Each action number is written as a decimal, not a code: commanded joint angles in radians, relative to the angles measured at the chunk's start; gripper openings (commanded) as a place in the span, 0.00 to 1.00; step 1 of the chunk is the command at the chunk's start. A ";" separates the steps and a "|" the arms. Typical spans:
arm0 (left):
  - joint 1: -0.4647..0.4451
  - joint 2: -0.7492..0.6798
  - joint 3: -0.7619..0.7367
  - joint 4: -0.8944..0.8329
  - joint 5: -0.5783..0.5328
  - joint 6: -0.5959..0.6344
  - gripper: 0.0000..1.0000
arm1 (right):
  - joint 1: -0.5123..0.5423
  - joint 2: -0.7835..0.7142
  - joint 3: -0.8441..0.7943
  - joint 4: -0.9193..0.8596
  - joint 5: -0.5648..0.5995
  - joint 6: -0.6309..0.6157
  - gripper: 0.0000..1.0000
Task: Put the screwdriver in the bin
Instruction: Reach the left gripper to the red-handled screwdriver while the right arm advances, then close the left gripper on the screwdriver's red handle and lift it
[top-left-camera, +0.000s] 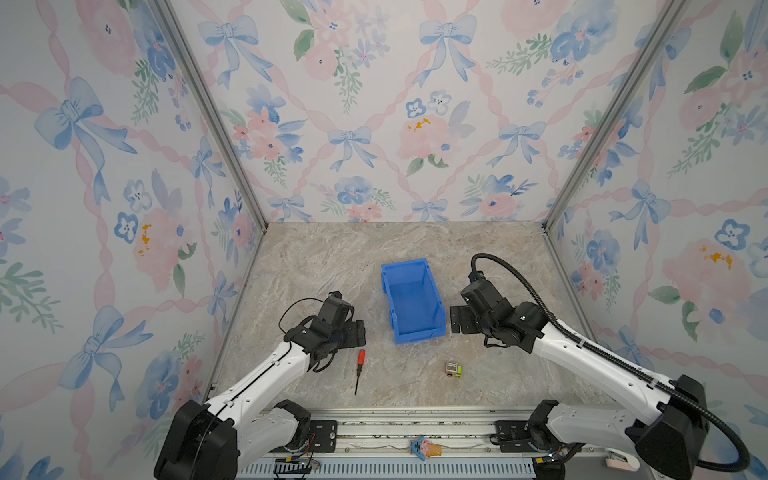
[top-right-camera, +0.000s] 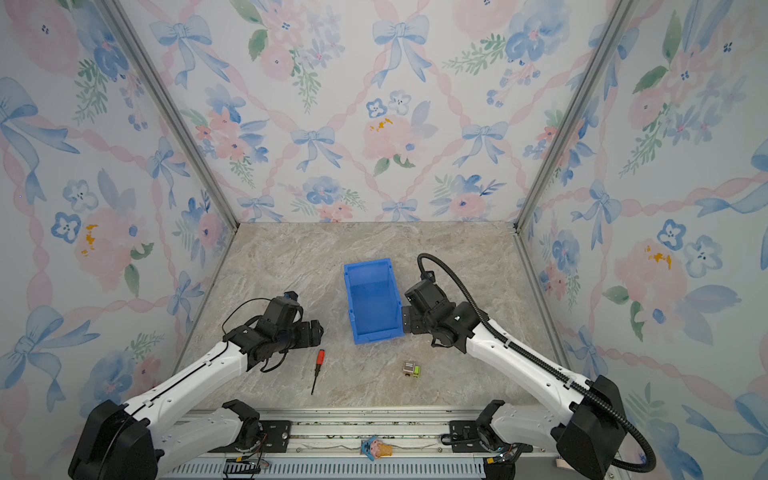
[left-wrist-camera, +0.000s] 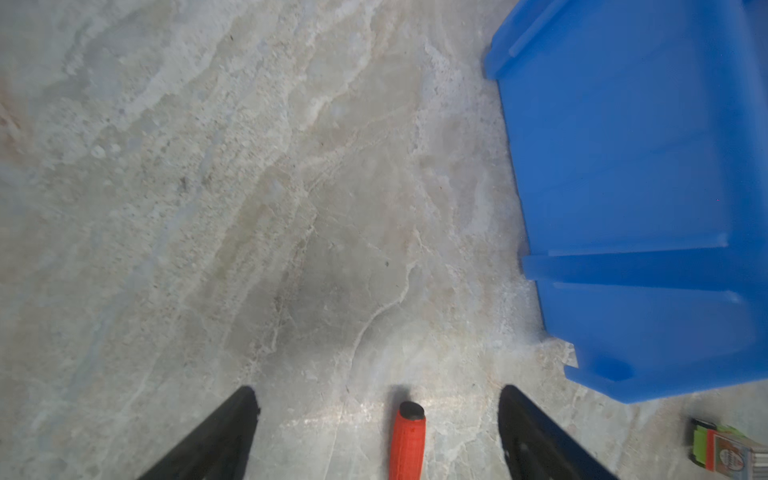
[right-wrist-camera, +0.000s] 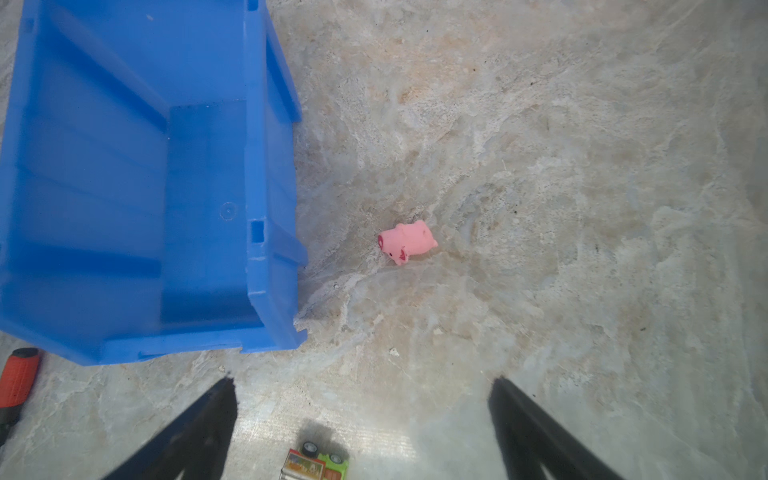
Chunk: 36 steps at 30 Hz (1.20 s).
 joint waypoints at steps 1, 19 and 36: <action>-0.047 -0.002 -0.004 -0.041 -0.013 -0.115 0.89 | 0.056 0.010 0.032 -0.046 0.025 0.017 0.97; -0.245 0.234 -0.026 -0.052 -0.132 -0.247 0.63 | 0.082 -0.132 -0.016 -0.053 0.044 -0.091 0.97; -0.327 0.253 -0.003 -0.054 -0.160 -0.353 0.16 | -0.005 -0.272 -0.052 -0.076 0.022 -0.148 0.97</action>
